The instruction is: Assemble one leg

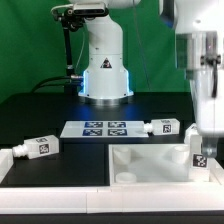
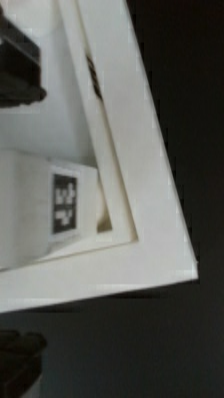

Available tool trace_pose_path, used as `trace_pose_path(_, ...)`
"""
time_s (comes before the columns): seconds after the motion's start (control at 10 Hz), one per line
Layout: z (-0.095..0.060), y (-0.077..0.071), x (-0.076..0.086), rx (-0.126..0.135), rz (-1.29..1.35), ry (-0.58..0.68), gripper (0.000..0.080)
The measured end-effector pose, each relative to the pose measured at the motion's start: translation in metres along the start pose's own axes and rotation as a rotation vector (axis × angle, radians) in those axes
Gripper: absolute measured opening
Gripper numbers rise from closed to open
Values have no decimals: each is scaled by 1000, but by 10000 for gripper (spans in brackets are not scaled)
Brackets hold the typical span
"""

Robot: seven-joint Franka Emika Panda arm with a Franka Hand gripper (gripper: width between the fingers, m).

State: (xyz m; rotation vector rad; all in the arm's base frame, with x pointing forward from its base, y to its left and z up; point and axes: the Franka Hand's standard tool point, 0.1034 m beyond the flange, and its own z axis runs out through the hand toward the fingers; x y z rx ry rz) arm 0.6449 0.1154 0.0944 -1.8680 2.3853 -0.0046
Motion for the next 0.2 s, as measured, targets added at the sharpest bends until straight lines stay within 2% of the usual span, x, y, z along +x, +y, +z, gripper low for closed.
trace_pose_path(0.1,-5,-1,0,2,-8,-5,647)
trace_pose_path(0.2,-2,1,1,-1,-10,-2,647)
